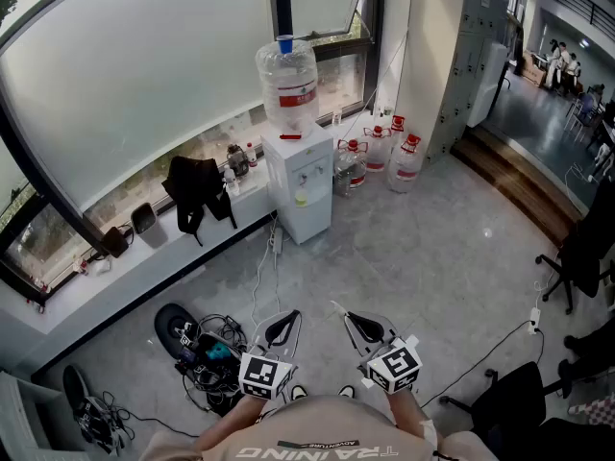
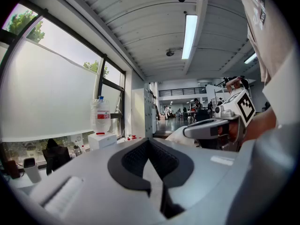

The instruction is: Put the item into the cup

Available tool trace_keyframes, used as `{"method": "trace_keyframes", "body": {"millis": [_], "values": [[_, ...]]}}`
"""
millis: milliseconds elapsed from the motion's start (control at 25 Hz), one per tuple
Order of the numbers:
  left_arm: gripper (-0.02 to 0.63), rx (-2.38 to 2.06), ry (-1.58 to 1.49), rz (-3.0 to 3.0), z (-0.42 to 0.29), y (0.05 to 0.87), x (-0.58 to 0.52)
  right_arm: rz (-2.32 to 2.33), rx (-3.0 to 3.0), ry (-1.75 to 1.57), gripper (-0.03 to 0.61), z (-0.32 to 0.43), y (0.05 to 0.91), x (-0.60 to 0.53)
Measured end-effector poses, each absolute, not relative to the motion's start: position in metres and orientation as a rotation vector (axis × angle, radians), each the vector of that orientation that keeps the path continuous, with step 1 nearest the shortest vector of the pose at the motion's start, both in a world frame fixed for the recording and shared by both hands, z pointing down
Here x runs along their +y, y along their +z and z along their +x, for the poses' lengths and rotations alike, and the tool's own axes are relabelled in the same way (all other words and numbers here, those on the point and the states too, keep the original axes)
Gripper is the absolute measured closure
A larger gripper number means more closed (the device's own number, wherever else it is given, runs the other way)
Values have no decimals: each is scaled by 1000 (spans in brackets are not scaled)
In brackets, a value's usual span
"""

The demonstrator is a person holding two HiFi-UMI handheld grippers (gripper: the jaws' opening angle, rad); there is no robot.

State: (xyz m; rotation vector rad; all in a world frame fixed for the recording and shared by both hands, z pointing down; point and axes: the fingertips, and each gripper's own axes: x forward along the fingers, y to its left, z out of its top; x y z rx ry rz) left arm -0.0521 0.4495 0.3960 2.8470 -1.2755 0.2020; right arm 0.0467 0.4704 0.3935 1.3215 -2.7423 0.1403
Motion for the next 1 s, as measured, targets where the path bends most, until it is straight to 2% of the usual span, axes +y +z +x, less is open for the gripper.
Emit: {"method": "trace_keyframes", "body": {"millis": [1000], "values": [[606, -1265, 193, 2804, -113, 401, 407, 1415, -2739, 154, 567, 5, 393, 432]]}}
